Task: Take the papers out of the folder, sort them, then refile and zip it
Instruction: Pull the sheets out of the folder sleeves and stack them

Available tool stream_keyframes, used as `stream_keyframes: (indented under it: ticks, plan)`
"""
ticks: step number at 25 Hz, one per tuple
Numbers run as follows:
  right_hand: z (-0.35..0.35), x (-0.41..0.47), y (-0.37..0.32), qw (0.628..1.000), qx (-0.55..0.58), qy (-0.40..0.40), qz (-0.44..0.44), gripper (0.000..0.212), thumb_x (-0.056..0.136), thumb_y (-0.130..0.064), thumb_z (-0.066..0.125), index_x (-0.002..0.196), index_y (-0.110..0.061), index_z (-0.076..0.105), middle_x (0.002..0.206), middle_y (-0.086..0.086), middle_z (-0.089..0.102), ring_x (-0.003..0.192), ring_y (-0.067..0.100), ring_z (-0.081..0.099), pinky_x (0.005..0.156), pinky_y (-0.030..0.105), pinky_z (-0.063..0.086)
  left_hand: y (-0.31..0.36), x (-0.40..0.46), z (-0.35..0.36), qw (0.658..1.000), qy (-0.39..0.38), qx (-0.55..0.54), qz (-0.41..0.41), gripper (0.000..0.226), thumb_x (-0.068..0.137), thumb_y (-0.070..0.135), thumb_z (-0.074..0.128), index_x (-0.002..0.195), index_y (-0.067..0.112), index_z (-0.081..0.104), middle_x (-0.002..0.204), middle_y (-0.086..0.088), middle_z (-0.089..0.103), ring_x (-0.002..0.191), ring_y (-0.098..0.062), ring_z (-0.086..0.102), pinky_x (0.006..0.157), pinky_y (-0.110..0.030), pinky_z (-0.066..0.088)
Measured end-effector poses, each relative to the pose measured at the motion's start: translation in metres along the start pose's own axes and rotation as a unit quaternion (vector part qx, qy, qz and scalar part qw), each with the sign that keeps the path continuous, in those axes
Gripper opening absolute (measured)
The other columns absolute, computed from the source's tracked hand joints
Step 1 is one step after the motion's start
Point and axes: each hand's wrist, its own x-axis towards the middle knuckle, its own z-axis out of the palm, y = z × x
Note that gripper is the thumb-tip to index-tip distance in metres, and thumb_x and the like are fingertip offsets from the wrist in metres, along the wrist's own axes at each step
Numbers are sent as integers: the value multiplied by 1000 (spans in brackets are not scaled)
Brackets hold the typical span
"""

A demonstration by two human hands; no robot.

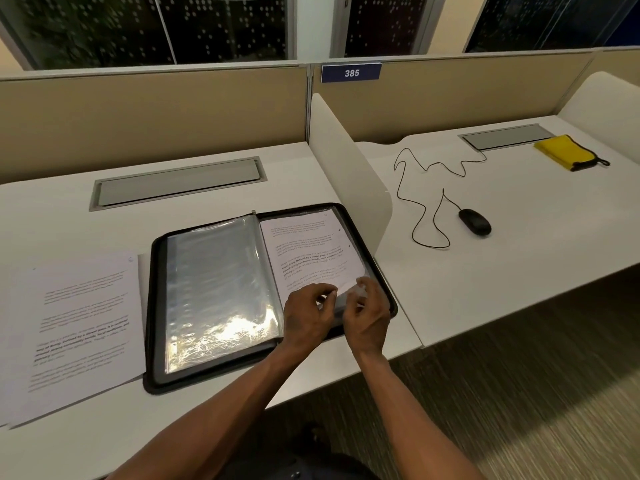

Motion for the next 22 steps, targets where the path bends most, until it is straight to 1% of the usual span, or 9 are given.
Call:
stream_keyframes:
  ticks: [2, 4, 6, 8, 10, 12, 16, 19, 22]
  plan:
    - [4, 2, -13, 994, 63, 27, 90, 33, 91, -14, 71, 110, -8, 45, 92, -14, 53, 80, -4, 60, 61, 2, 46, 0, 0, 0, 1000, -11, 7, 11, 9, 90, 26, 71, 96, 22, 76, 90, 8, 75, 79, -1, 65, 78, -8, 45]
    - [11, 7, -23, 975, 123, 60, 176, 51, 85, -16, 79, 111, -10, 35, 90, -4, 57, 76, 5, 63, 55, 5, 48, 1, -1, -1, 1000, -12, 15, 12, 8, 91, 26, 71, 96, 22, 77, 89, 8, 75, 78, 0, 64, 78, -4, 40]
    - [17, 14, -28, 956, 162, 71, 234, 61, 82, -17, 82, 118, -13, 33, 96, 6, 64, 76, 13, 66, 54, 6, 49, 3, -1, -3, 1000, -10, 20, 10, 9, 91, 25, 71, 96, 22, 77, 89, 8, 75, 78, 0, 62, 78, 0, 36]
    - [19, 20, -31, 947, 165, 61, 270, 61, 84, -15, 81, 126, -13, 37, 103, 4, 62, 84, 17, 64, 52, 5, 47, 3, -1, -4, 1000, -13, 19, 12, 9, 91, 24, 70, 96, 22, 77, 90, 8, 75, 79, 0, 63, 78, 0, 35]
    - [20, 22, -32, 944, 160, 43, 285, 57, 87, -11, 77, 131, -13, 42, 112, 7, 60, 94, 17, 61, 58, 5, 46, 3, -1, -5, 1000, -16, 21, 9, 10, 91, 25, 70, 97, 22, 77, 91, 8, 75, 80, -1, 64, 78, 0, 35]
    - [19, 20, -29, 948, 149, 30, 280, 55, 89, -9, 74, 135, -13, 44, 122, 11, 61, 100, 17, 60, 67, 10, 49, 2, -1, -5, 1000, -18, 23, 6, 11, 91, 26, 69, 98, 23, 77, 92, 8, 76, 80, 0, 64, 78, -1, 36]
    - [6, 4, -21, 955, 98, -7, 280, 59, 94, -8, 66, 147, -13, 41, 135, 13, 57, 114, 26, 61, 65, 7, 49, 0, -3, -6, 1000, -19, 24, 6, 14, 91, 27, 70, 102, 22, 77, 98, 10, 75, 80, 3, 62, 78, 0, 37]
    - [-9, -13, -23, 960, 51, -22, 274, 60, 96, -11, 64, 151, -15, 40, 136, 14, 59, 114, 28, 64, 83, 23, 54, -7, -5, -6, 999, -45, 11, 5, 17, 91, 24, 70, 106, 20, 76, 104, 7, 75, 83, 1, 63, 78, -1, 41]
    - [-24, -30, -25, 965, 25, -25, 261, 49, 96, -9, 63, 143, -14, 51, 129, 9, 64, 112, 27, 65, 90, 28, 52, -10, -12, -10, 997, -74, -15, -5, 19, 91, 21, 69, 110, 20, 75, 113, 7, 72, 93, 1, 62, 84, -3, 43]
